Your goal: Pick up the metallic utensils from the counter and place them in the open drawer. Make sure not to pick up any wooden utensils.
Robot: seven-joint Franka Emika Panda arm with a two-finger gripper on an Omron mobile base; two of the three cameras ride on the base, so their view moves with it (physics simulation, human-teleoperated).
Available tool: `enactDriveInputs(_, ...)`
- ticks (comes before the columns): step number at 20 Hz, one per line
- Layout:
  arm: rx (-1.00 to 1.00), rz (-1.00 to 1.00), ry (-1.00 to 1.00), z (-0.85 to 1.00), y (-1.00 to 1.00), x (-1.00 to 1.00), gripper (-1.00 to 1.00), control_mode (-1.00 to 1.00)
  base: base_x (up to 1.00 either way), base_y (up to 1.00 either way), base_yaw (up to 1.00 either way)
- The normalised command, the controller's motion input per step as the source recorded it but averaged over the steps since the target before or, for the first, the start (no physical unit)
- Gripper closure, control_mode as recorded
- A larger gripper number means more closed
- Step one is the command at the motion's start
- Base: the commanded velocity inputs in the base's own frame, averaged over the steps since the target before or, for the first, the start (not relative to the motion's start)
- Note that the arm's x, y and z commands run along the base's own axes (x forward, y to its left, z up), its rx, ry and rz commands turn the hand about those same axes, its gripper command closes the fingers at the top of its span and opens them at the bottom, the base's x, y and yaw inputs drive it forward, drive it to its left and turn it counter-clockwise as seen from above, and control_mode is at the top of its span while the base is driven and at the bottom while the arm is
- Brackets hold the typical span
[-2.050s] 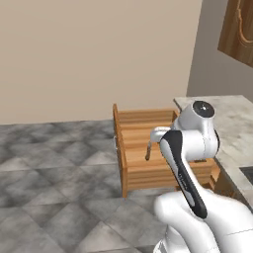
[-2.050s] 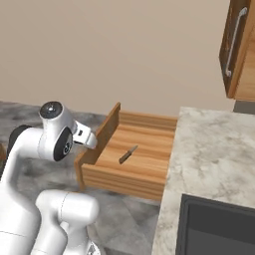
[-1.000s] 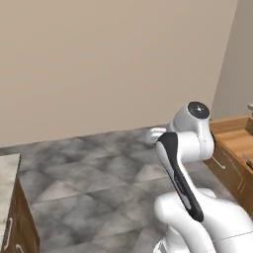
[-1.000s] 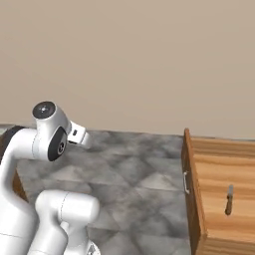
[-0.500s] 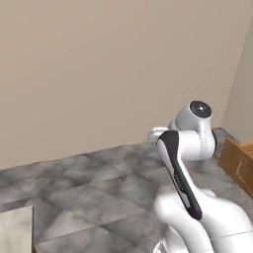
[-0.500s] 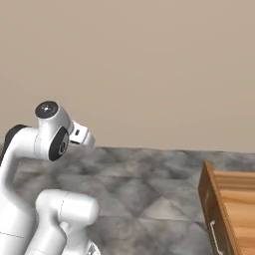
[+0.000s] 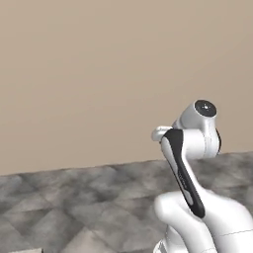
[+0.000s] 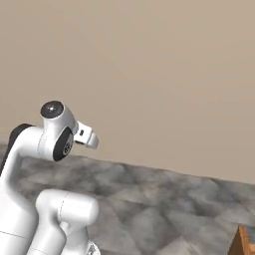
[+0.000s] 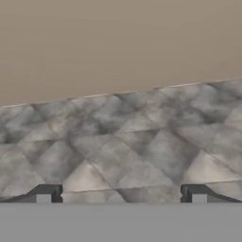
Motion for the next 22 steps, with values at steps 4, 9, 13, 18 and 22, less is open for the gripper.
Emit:
enactDriveInputs(4,0.0,0.0,0.0,0.0,0.0,0.0,-1.0,1.0,1.0,-0.02,0.51)
enactDriveInputs(9,0.0,0.0,0.0,0.0,0.0,0.0,-1.0,1.0,1.0,-0.14,0.47)
enactDriveInputs(13,0.0,0.0,0.0,0.0,0.0,0.0,-1.0,1.0,1.0,-0.17,0.52)
enactDriveInputs(18,0.0,0.0,0.0,0.0,0.0,0.0,-1.0,1.0,1.0,-0.1,0.54)
enactDriveInputs(22,0.0,0.0,0.0,0.0,0.0,0.0,-1.0,1.0,1.0,-0.01,0.65)
